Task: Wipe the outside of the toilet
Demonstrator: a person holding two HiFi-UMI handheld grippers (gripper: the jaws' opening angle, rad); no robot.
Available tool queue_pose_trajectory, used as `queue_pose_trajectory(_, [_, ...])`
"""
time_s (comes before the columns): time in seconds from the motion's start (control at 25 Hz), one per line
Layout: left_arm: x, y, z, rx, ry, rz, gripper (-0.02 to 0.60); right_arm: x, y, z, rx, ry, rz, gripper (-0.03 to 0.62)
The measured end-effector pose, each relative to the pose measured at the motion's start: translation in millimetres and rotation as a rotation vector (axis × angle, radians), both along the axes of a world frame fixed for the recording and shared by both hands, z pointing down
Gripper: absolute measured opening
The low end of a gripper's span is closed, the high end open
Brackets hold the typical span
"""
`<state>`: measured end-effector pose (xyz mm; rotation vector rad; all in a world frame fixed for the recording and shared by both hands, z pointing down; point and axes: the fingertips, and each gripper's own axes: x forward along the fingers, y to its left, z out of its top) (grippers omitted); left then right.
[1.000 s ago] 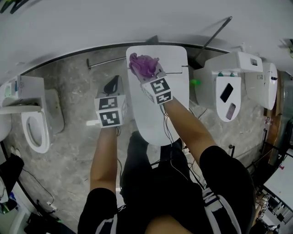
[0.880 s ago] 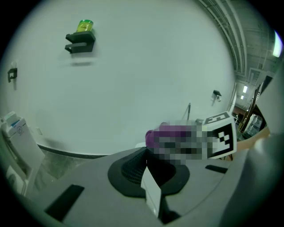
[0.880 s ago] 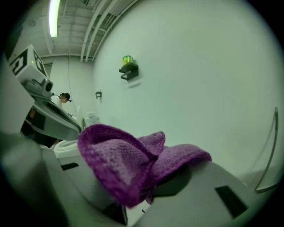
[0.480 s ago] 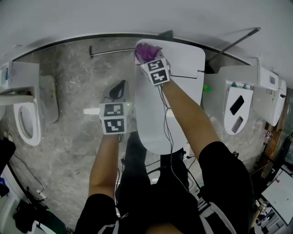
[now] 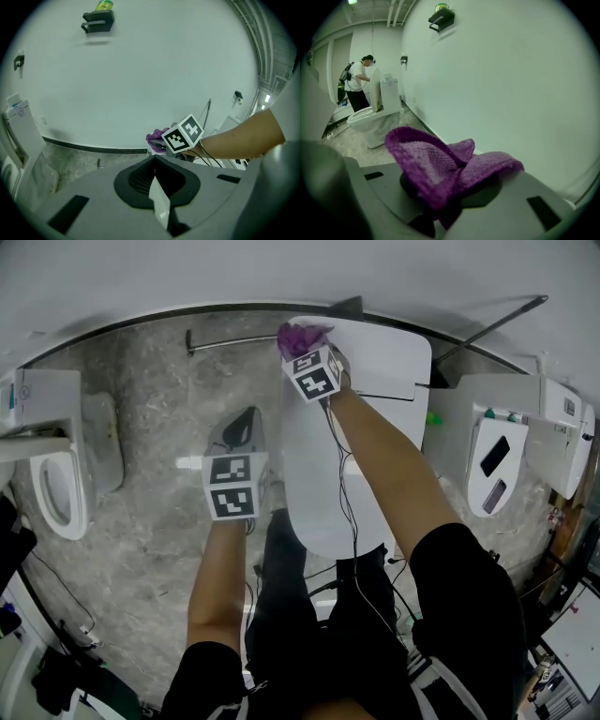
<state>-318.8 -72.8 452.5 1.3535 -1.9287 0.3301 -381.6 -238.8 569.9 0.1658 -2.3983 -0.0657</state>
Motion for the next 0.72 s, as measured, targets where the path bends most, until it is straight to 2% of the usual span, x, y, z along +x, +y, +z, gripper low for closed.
queue_pose_trajectory(0.2, [0, -6, 0, -0.007, -0.006, 0.0, 0.009, 1, -4, 2, 0.019, 0.019, -0.001, 0.121])
queue_pose_trajectory(0.4, [6, -13, 0, -0.013, -0.007, -0.008, 0.009, 11, -23, 1, 0.026, 0.038, 0.038, 0.121])
queue_pose_trajectory(0.72, [37, -39, 4, -0.023, 0.004, 0.019, 0.009, 62, -81, 2, 0.031, 0.058, 0.133, 0.121])
